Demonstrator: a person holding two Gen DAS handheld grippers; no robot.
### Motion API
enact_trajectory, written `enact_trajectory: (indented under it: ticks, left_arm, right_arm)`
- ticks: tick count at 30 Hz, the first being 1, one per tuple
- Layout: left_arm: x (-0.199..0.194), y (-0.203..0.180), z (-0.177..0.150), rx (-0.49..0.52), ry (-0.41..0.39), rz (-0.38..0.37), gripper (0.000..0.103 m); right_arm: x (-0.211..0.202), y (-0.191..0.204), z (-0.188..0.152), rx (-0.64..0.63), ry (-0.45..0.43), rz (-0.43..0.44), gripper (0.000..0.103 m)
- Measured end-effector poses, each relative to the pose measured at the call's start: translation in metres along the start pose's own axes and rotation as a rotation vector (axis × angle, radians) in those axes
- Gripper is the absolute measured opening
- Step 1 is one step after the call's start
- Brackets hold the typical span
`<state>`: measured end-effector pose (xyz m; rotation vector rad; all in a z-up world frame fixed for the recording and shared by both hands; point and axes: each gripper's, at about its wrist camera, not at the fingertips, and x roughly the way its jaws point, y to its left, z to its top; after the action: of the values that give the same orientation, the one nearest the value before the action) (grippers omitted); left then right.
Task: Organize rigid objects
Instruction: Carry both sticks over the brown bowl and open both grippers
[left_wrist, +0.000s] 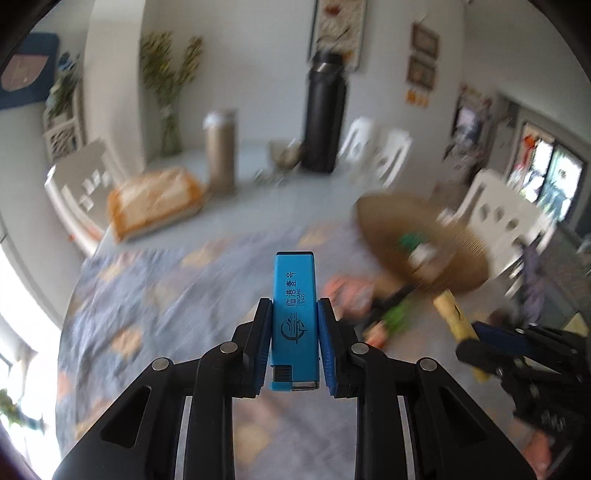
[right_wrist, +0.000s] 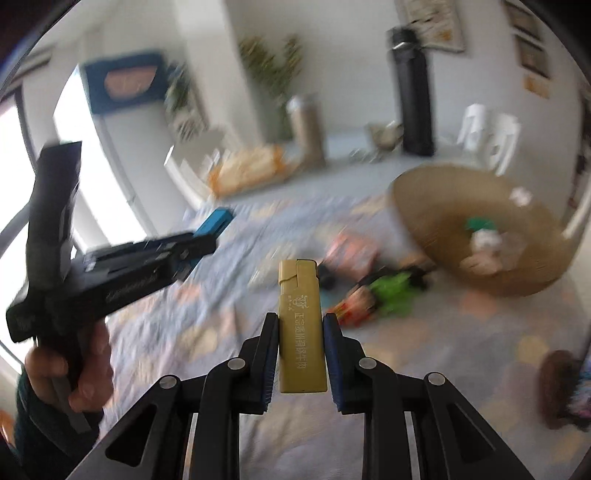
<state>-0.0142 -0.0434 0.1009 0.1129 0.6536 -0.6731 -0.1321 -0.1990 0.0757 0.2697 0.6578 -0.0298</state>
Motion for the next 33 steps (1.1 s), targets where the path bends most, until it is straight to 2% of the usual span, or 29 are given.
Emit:
enact_trajectory:
  ticks: [4, 8, 10, 15, 19, 21, 22, 23, 24, 26, 31, 33]
  left_arm:
    - [-0.006, -0.034, 0.038, -0.002, -0.104, -0.116, 0.021]
    - [0.028, -0.071, 0.060, 0.008, -0.096, -0.204, 0.021]
    - [0.054, -0.085, 0.062, 0.016, -0.050, -0.209, 0.021]
    - [0.131, -0.103, 0.049, -0.002, 0.099, -0.238, 0.021]
    - [0.153, -0.110, 0.040, 0.006, 0.148, -0.232, 0.021]
    - [0.156, -0.113, 0.040, 0.027, 0.149, -0.205, 0.025]
    - [0.155, -0.114, 0.041, 0.032, 0.149, -0.198, 0.034]
    - [0.152, -0.114, 0.043, 0.033, 0.150, -0.189, 0.048]
    - [0.146, -0.110, 0.045, 0.032, 0.133, -0.174, 0.058]
    - [0.123, -0.098, 0.047, 0.024, 0.060, -0.153, 0.070]
    - [0.067, -0.063, 0.043, -0.022, -0.022, -0.133, 0.072]
    - [0.044, -0.047, 0.034, -0.042, -0.046, -0.095, 0.076]
  right_arm:
    - [-0.035, -0.046, 0.033, 0.139, -0.132, -0.067, 0.023]
    - [-0.039, -0.094, 0.057, 0.278, -0.180, -0.153, 0.023]
    - [-0.030, -0.108, 0.061, 0.311, -0.160, -0.176, 0.023]
    - [0.012, -0.129, 0.061, 0.362, -0.036, -0.207, 0.023]
    - [0.042, -0.142, 0.056, 0.397, 0.053, -0.203, 0.023]
    - [0.055, -0.148, 0.056, 0.403, 0.104, -0.190, 0.023]
    - [0.059, -0.152, 0.055, 0.409, 0.122, -0.183, 0.023]
    - [0.062, -0.154, 0.055, 0.421, 0.135, -0.165, 0.023]
    - [0.060, -0.156, 0.056, 0.428, 0.128, -0.156, 0.023]
    - [0.049, -0.153, 0.058, 0.411, 0.083, -0.169, 0.027]
    - [0.021, -0.121, 0.056, 0.324, 0.017, -0.141, 0.031]
    - [0.016, -0.101, 0.052, 0.282, 0.020, -0.105, 0.032]
